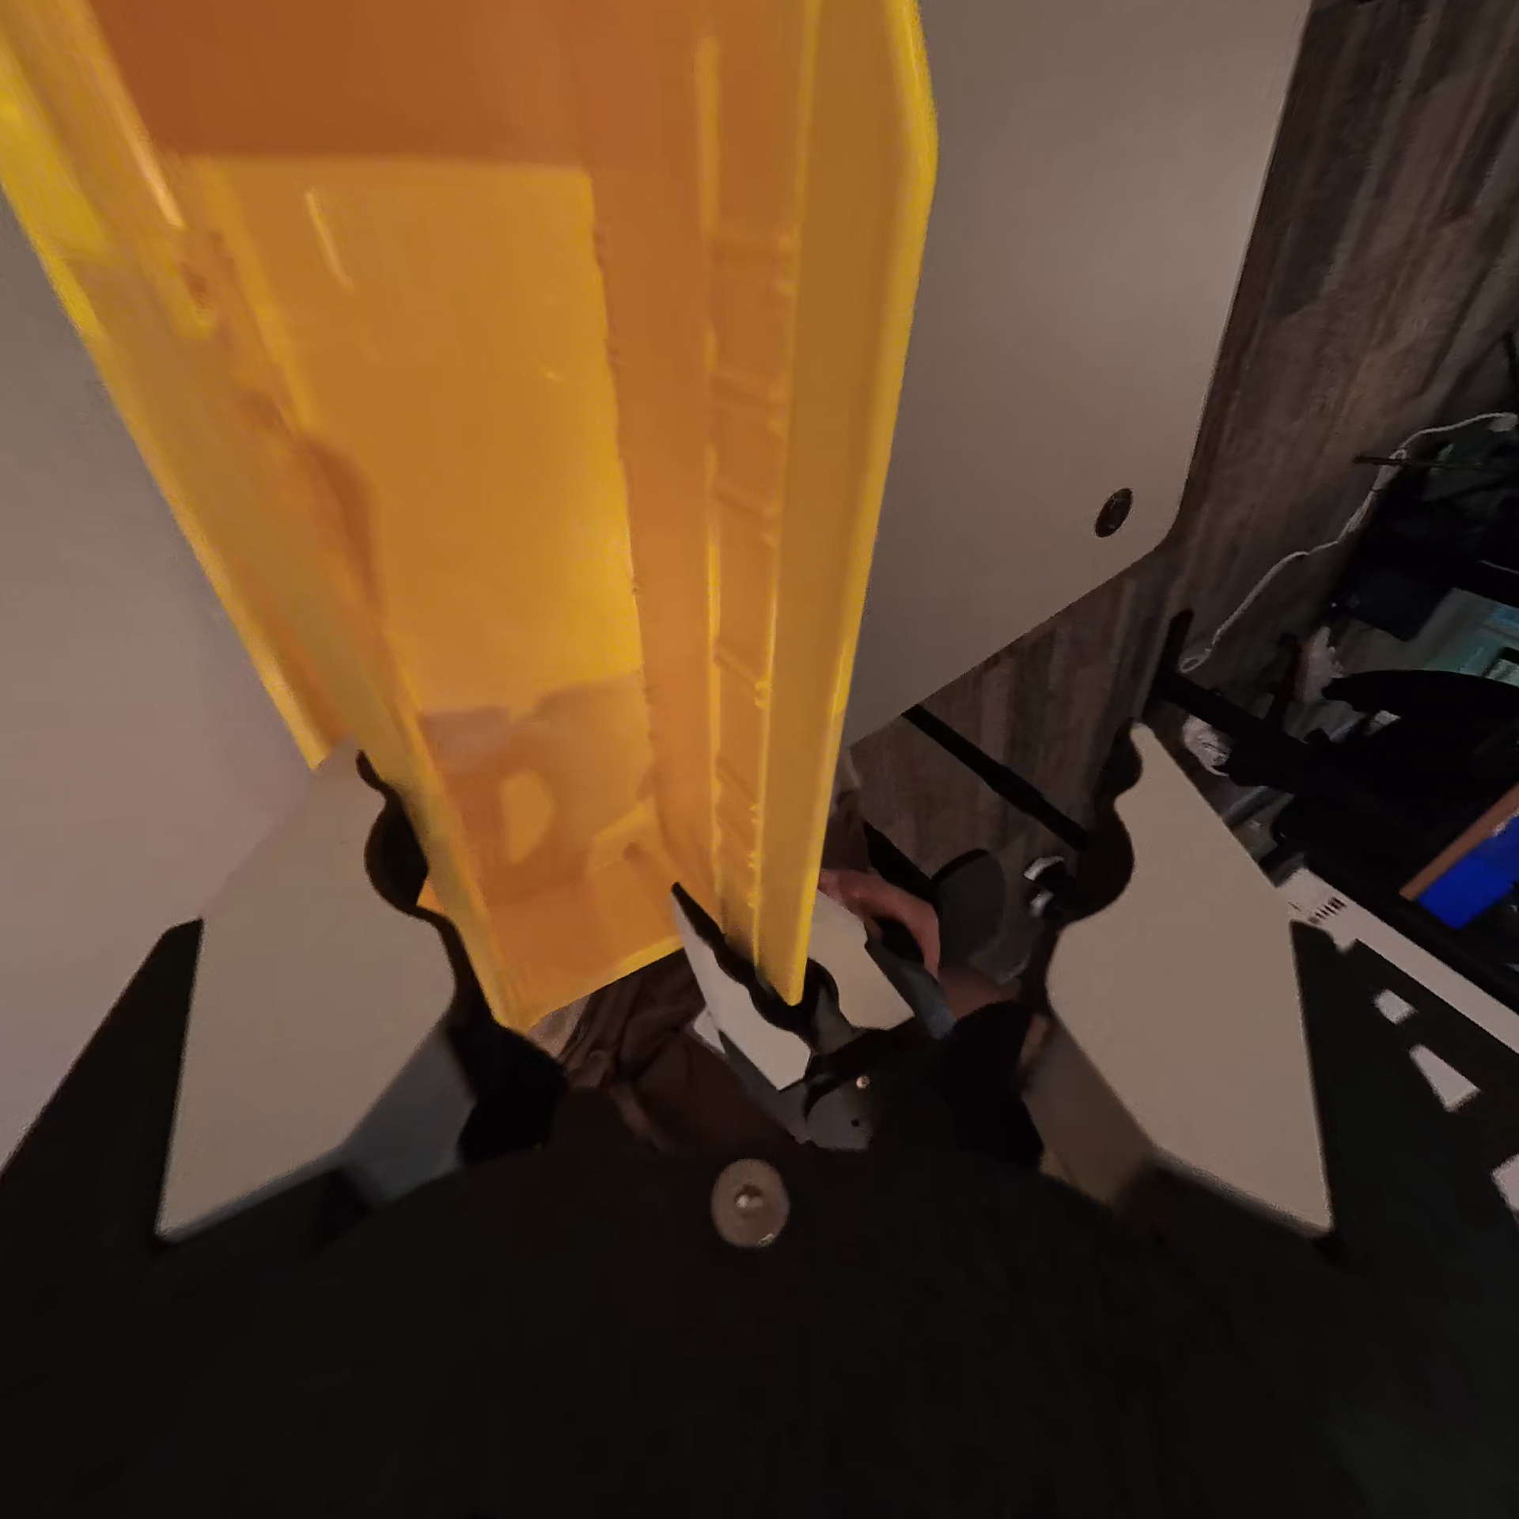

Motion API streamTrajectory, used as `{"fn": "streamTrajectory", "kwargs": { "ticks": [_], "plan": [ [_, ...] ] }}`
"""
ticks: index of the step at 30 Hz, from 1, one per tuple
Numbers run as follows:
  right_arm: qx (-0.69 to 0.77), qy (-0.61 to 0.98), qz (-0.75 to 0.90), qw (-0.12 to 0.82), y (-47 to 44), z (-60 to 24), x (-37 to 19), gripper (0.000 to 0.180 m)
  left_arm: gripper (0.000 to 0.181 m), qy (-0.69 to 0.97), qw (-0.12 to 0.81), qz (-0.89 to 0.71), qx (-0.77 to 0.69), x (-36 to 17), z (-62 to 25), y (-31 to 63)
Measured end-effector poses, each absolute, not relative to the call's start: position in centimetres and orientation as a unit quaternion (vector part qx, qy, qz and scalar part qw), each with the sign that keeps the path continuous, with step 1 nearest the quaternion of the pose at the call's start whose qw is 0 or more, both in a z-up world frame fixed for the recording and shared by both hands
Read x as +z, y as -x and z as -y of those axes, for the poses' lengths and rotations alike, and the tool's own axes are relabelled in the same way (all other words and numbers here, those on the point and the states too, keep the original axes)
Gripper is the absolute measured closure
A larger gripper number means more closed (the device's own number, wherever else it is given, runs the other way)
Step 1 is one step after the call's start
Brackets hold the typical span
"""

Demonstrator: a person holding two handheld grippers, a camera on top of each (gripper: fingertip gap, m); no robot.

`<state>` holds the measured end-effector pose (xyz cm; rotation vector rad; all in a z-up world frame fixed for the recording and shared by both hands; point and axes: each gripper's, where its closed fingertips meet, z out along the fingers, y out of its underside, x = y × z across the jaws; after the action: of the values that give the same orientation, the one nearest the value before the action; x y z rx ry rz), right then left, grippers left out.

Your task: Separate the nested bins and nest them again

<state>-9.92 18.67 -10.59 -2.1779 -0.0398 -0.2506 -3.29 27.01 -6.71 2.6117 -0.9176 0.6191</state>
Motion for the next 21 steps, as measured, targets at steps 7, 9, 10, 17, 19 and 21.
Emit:
{"fn": "streamTrajectory", "kwargs": {
  "ticks": [7,9,10,17,19,21],
  "plan": [
    [-0.094,0.880,-0.009,0.465,9.3,-18.9,-10.8,0.157,0.052,-0.907,0.112,0.403,0.057,-7.9,-27.4,5.8],
    [-0.098,0.881,-0.009,0.463,9.2,-18.8,-10.8,0.158,0.050,-0.903,0.114,0.412,0.048,-7.9,-27.2,5.8],
    [-0.099,0.881,-0.013,0.463,9.2,-18.7,-10.8,0.158,0.055,-0.904,0.110,0.411,0.048,-7.8,-27.3,5.8],
    [-0.104,0.882,-0.013,0.460,9.3,-18.8,-10.8,0.157,0.022,-0.894,0.110,0.428,0.074,-7.6,-25.7,4.8],
    [-0.106,0.883,-0.014,0.458,9.1,-18.6,-10.9,0.157,0.022,-0.897,0.130,0.402,0.128,-6.6,-25.4,4.1],
    [-0.101,0.882,-0.019,0.459,8.6,-18.4,-11.1,0.157,0.023,-0.904,0.148,0.346,0.204,-5.0,-25.7,3.1]
  ]
}}
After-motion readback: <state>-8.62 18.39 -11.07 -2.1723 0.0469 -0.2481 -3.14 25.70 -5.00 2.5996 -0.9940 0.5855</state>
